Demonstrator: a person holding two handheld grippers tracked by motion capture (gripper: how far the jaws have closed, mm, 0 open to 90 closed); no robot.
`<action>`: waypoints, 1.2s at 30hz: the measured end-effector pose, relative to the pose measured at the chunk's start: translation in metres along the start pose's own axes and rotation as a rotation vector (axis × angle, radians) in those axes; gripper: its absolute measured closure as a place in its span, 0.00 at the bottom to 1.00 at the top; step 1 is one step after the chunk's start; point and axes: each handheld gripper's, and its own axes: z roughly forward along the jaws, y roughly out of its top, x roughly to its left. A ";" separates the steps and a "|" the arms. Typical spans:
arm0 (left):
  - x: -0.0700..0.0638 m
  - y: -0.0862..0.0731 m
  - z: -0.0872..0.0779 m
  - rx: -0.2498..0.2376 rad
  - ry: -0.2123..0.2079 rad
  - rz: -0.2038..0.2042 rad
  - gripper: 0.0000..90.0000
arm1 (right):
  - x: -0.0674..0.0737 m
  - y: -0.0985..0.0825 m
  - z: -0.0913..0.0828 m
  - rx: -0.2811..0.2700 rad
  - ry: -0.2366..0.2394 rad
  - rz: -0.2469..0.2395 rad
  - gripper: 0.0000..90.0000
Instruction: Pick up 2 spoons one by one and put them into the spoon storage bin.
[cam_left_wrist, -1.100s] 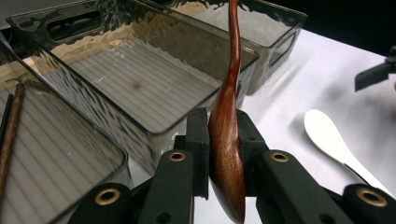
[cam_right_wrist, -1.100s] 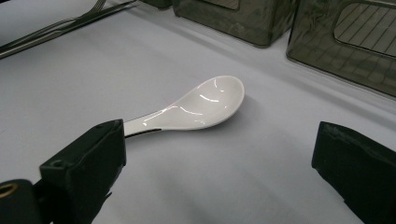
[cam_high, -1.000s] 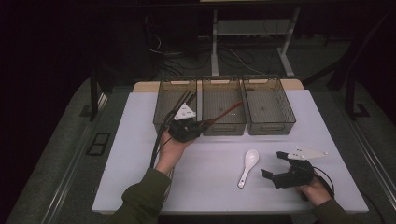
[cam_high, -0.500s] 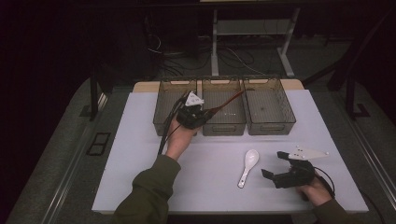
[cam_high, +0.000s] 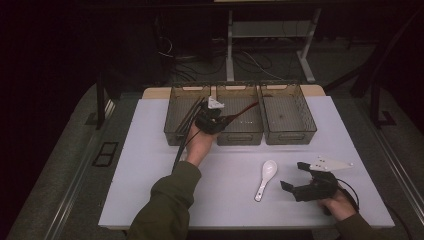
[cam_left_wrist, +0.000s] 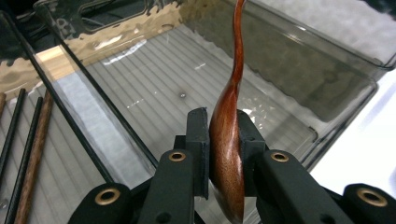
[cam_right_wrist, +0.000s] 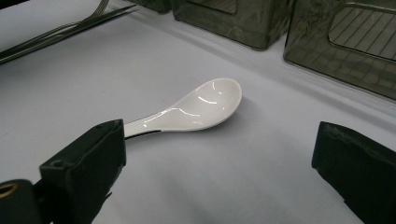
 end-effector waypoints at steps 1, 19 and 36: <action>0.000 0.000 0.000 0.009 0.001 -0.001 0.87 | 0.000 0.000 0.000 -0.001 0.000 0.000 0.03; -0.003 0.002 -0.001 -0.021 -0.018 -0.020 0.76 | 0.000 0.000 -0.001 -0.004 -0.001 0.001 0.03; -0.015 -0.010 -0.039 -0.059 -0.133 0.055 0.51 | -0.001 0.000 -0.001 -0.003 -0.002 0.002 0.03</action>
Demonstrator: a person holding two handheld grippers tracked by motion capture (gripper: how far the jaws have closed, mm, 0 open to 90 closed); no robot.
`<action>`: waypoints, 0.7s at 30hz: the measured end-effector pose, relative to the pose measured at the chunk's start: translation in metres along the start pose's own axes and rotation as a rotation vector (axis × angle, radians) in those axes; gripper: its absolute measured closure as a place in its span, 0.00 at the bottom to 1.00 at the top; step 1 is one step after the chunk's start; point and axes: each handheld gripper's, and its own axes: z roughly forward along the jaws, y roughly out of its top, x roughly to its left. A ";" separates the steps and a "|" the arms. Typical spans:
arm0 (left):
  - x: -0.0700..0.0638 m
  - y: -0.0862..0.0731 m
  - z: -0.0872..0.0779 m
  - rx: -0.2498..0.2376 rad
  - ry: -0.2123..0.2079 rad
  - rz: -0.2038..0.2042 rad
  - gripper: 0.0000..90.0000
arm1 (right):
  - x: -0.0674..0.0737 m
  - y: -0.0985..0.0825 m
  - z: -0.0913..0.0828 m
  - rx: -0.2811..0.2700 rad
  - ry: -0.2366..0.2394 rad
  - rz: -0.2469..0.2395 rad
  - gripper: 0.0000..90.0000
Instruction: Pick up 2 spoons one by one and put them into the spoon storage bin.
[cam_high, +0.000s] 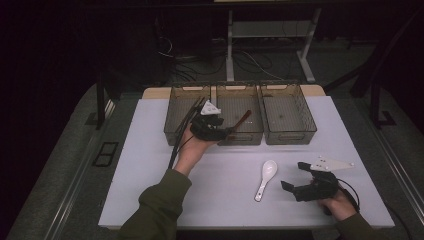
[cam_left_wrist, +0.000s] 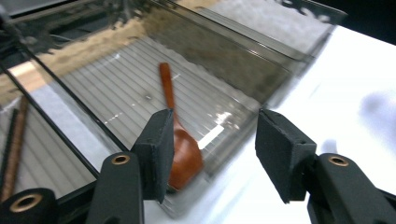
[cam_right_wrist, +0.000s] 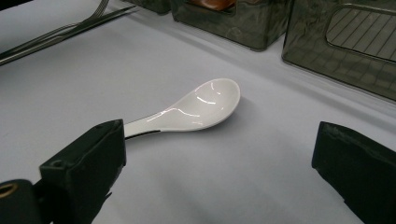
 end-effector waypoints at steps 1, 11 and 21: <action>-0.001 -0.002 -0.003 0.004 -0.007 0.018 0.50 | 0.000 0.000 0.000 0.001 0.001 -0.002 0.03; -0.017 -0.032 -0.030 -0.047 -0.095 0.030 0.41 | 0.000 -0.001 0.000 0.008 0.010 -0.002 0.03; -0.024 -0.072 -0.059 -0.082 -0.136 0.048 0.21 | 0.002 -0.001 0.000 0.015 0.024 -0.020 0.03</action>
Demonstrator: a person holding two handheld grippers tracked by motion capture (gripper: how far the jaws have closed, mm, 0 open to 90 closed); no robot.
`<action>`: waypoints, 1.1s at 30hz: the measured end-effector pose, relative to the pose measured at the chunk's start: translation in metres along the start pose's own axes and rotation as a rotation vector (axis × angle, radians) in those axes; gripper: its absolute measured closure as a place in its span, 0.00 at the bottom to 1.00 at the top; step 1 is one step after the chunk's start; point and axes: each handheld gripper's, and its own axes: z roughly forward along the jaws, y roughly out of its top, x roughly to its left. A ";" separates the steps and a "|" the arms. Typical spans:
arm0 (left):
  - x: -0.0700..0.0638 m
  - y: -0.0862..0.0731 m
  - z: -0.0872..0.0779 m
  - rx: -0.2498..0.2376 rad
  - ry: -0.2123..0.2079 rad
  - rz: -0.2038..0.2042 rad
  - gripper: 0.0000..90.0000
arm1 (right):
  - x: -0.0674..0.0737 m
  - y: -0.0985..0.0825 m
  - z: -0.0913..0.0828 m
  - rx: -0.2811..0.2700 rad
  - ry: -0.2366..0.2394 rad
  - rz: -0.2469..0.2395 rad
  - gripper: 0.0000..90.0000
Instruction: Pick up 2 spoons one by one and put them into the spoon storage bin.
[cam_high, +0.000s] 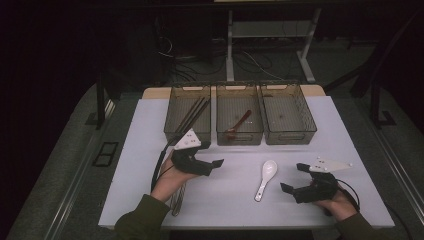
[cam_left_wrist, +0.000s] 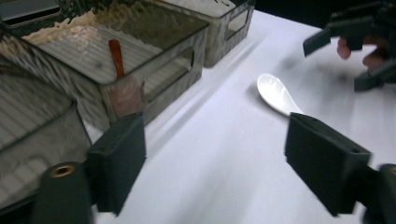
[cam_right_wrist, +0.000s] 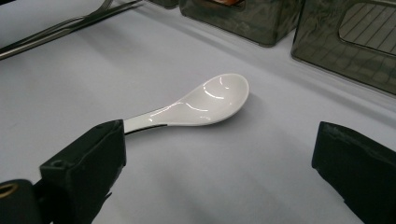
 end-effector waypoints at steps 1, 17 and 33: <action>-0.001 -0.004 -0.003 0.004 0.002 0.004 0.19 | 0.000 0.000 0.000 -0.003 0.001 0.000 0.03; -0.012 -0.049 -0.035 0.004 0.013 0.002 0.01 | 0.000 0.005 -0.006 0.003 0.082 0.016 0.03; -0.020 -0.063 -0.043 0.007 0.020 -0.011 0.00 | 0.010 0.005 0.006 0.108 0.193 -0.004 0.76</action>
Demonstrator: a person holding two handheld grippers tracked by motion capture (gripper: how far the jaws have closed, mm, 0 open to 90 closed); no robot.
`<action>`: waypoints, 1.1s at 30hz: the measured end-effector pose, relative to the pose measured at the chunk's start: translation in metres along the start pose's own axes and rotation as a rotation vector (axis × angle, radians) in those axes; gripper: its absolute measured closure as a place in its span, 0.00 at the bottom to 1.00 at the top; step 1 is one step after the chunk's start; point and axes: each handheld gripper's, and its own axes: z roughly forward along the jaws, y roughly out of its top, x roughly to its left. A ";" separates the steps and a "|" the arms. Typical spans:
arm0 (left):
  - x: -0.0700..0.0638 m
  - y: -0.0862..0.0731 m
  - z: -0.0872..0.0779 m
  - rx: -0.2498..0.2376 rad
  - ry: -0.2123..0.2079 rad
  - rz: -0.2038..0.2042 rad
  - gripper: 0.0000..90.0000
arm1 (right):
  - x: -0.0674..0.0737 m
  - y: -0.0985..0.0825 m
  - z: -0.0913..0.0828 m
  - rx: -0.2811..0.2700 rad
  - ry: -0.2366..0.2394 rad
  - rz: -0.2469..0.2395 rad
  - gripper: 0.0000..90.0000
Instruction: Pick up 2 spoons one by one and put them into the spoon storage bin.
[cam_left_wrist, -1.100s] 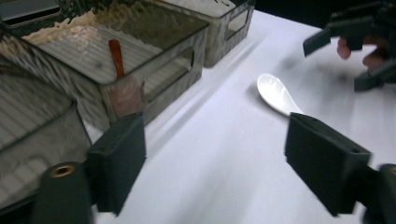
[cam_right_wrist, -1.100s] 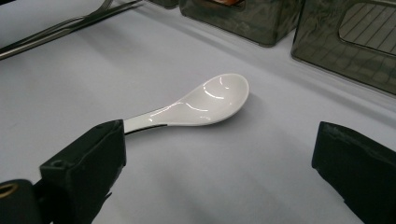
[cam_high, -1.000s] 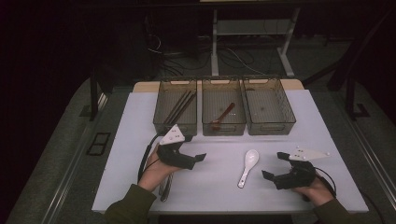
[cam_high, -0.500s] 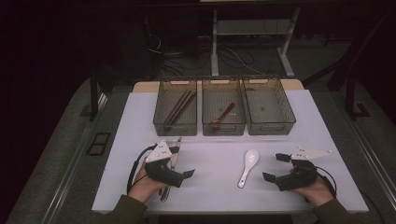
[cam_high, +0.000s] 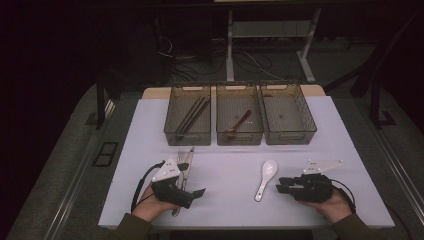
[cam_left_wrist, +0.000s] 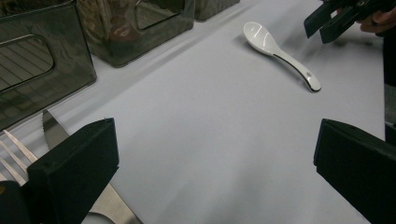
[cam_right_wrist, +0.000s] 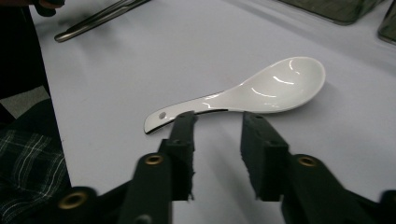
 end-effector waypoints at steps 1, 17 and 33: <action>0.000 0.000 0.000 0.009 -0.001 0.012 0.00 | 0.001 0.000 0.001 0.005 0.001 -0.007 0.79; -0.002 0.003 0.000 -0.008 0.012 0.009 0.01 | 0.008 0.007 0.022 0.067 0.053 -0.062 0.99; -0.004 0.001 0.001 0.010 -0.022 0.014 0.01 | 0.018 0.020 0.051 0.091 0.089 -0.098 0.99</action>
